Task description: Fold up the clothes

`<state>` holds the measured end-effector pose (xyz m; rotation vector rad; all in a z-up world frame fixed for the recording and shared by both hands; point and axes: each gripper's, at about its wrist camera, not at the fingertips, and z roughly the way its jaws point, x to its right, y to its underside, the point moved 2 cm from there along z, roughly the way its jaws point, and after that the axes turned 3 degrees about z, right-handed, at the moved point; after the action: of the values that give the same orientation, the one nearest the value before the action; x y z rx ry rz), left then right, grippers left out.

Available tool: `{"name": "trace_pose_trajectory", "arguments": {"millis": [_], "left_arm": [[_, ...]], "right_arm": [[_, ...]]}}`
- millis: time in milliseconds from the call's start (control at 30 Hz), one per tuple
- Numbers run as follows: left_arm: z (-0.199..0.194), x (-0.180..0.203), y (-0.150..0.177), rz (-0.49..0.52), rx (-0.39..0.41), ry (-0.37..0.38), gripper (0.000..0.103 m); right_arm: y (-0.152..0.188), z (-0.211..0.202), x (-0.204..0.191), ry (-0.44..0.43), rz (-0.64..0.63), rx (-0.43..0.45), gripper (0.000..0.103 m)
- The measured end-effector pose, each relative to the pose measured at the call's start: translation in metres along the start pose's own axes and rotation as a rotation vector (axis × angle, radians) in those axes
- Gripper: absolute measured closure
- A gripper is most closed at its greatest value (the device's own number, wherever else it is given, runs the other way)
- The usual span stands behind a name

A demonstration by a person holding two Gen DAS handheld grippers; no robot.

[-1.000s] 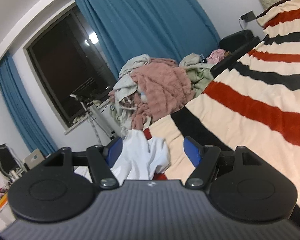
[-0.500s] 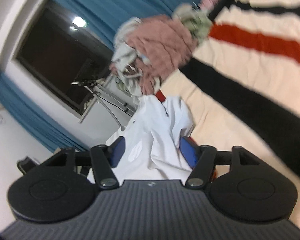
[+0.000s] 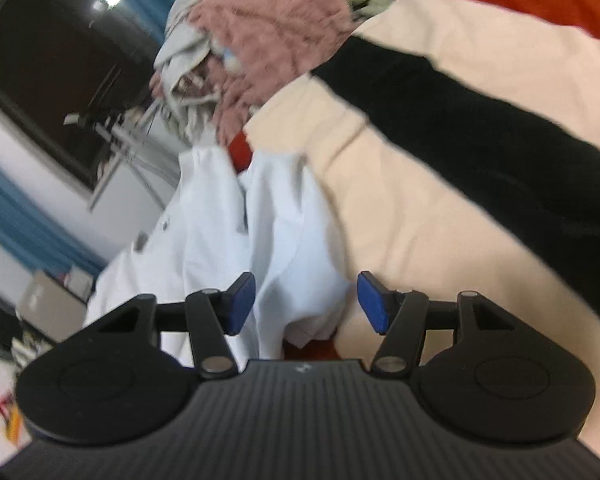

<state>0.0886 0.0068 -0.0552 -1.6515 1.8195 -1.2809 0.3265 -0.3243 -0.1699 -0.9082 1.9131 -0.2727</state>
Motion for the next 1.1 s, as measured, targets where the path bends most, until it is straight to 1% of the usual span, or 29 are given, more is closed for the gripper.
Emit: {"name": "trace_pose_trajectory", "arguments": {"millis": [33,67,100,133,233,267,333,367,400,500,567,633,700,767,833,867,1100], "left_arm": [[0.004,-0.002,0.000,-0.016,-0.003,-0.001,0.009],[0.008,-0.005,0.000,-0.038,-0.013,0.001,0.009],[0.013,-0.009,0.000,-0.062,-0.024,0.004,0.009],[0.017,-0.012,0.001,-0.086,-0.036,0.008,0.009],[0.023,-0.024,0.001,-0.147,-0.036,-0.027,0.009],[0.024,-0.028,0.001,-0.159,-0.037,-0.032,0.009],[0.023,-0.034,0.000,-0.175,-0.030,-0.047,0.009],[0.022,-0.036,0.000,-0.177,-0.023,-0.052,0.009],[0.020,-0.037,0.000,-0.177,-0.019,-0.054,0.009],[0.018,-0.036,-0.001,-0.158,-0.011,-0.046,0.009],[0.019,-0.032,-0.001,-0.139,-0.009,-0.040,0.009],[0.020,-0.027,-0.001,-0.119,-0.009,-0.033,0.009],[0.019,-0.022,0.001,-0.105,-0.012,-0.028,0.009],[0.017,-0.020,0.003,-0.104,-0.014,-0.025,0.009],[0.014,-0.020,0.004,-0.112,-0.010,-0.020,0.009],[0.012,-0.021,0.004,-0.115,-0.007,-0.017,0.009],[0.010,-0.022,0.004,-0.125,-0.005,-0.008,0.009]], "right_arm": [[0.001,0.003,-0.010,0.005,-0.061,0.013,0.069],[0.003,0.006,-0.020,0.010,-0.122,0.026,0.086],[0.004,0.008,-0.030,0.015,-0.183,0.039,0.092],[0.007,0.011,-0.042,0.020,-0.255,0.057,0.093],[0.024,0.014,-0.096,0.037,-0.551,0.144,0.094],[0.036,0.017,-0.114,0.030,-0.661,0.160,0.095],[0.068,0.024,-0.146,-0.005,-0.881,0.171,0.095],[0.081,0.028,-0.156,-0.033,-0.930,0.151,0.095],[0.092,0.034,-0.161,-0.064,-0.940,0.107,0.095],[0.115,0.056,-0.166,-0.117,-0.921,-0.037,0.094],[0.116,0.060,-0.164,-0.134,-0.915,-0.070,0.093],[0.110,0.060,-0.161,-0.177,-0.870,-0.105,0.085],[0.099,0.052,-0.158,-0.243,-0.791,-0.133,0.057],[0.086,0.042,-0.157,-0.322,-0.704,-0.128,0.049],[0.073,0.030,-0.159,-0.395,-0.638,-0.106,0.049],[0.069,0.027,-0.160,-0.415,-0.624,-0.092,0.049],[0.075,0.046,-0.163,-0.290,-0.763,-0.031,0.047]]}}
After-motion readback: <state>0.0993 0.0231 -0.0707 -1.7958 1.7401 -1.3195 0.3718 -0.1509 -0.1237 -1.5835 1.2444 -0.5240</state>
